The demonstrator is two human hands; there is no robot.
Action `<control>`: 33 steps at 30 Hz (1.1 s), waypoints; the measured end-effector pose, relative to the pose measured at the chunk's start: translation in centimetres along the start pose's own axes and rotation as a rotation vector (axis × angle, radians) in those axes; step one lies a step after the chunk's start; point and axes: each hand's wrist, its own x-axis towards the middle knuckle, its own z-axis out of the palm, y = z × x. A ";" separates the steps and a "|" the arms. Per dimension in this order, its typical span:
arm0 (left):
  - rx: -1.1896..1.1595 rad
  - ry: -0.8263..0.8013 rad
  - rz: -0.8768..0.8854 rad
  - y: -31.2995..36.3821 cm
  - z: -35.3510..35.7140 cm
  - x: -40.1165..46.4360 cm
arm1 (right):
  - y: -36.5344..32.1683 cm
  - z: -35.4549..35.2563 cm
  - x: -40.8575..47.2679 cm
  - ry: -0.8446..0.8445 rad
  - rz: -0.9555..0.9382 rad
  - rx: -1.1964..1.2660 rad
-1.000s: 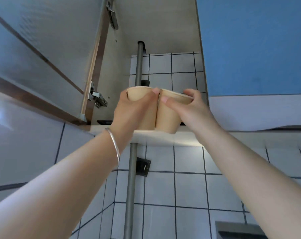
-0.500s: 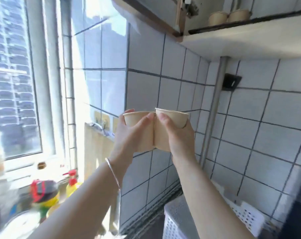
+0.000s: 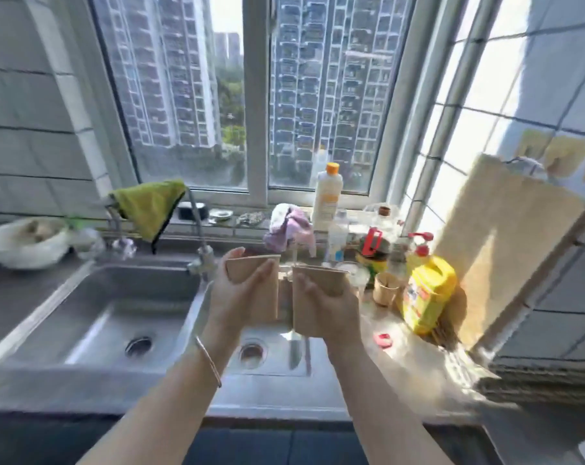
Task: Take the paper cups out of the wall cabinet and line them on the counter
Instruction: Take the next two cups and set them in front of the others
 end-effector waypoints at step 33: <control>-0.216 1.573 0.052 -0.1 -70.7 -7.9 | 21.6 67.2 -33.6 -1.563 0.343 -0.514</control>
